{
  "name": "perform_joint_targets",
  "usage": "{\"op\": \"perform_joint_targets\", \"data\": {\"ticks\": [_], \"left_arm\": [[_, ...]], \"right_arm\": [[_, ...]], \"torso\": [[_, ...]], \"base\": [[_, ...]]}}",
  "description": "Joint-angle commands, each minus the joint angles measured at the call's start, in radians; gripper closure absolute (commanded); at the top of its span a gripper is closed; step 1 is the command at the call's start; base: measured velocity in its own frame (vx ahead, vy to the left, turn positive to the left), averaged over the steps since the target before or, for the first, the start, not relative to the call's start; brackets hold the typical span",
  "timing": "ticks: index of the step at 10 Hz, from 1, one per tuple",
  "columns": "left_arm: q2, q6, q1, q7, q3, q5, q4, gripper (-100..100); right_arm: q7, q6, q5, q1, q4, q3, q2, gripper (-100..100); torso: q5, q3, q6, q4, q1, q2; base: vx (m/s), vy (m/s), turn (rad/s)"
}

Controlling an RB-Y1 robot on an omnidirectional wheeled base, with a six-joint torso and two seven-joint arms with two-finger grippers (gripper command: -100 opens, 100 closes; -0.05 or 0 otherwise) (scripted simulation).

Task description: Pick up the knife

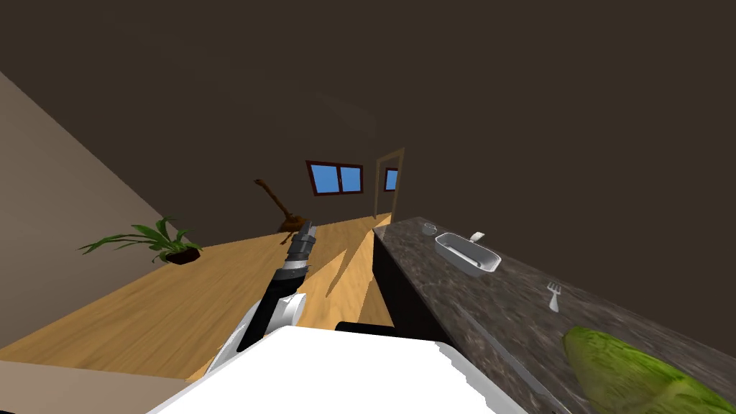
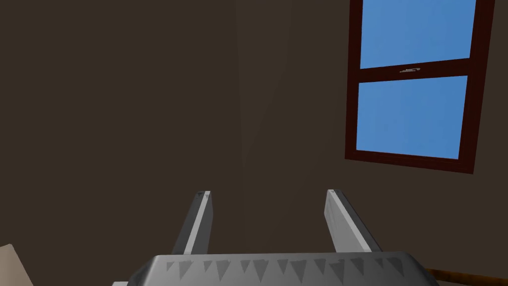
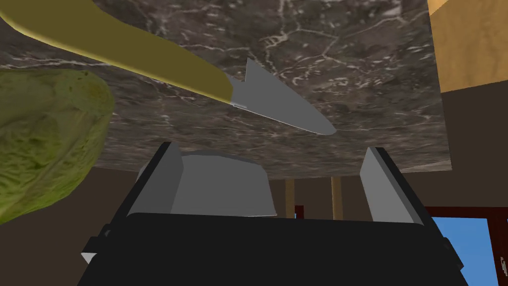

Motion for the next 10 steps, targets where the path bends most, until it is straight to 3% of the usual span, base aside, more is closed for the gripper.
{"op": "perform_joint_targets", "data": {"ticks": [1,7,8,10], "left_arm": [[0.0,0.0,0.0,0.0,0.0,0.0,0.0,0],[0.0,0.0,0.0,0.0,0.0,0.0,0.0,0],[0.0,0.0,0.0,0.0,0.0,0.0,0.0,0],[0.0,0.0,0.0,0.0,0.0,0.0,0.0,0]], "right_arm": [[0.04,0.008,-0.023,0.048,0.013,-0.02,-0.05,-100],[0.168,0.036,-0.09,0.202,0.054,-0.073,-0.221,-100],[0.168,0.036,-0.09,0.204,0.054,-0.073,-0.223,-100],[0.221,0.047,-0.117,0.266,0.069,-0.095,-0.288,-100]], "torso": [[0.0,0.0,0.0,0.0,0.0,0.0],[0.0,-0.001,0.0,0.0,0.0,-0.001],[0.0,0.0,0.0,0.0,0.001,0.0],[0.0,0.0,0.0,0.0,0.0,0.001]], "base": [[0.064,0.01,0.18],[0.072,0.0,0.171],[0.035,-0.002,0.084],[0.056,-0.006,0.171]]}}
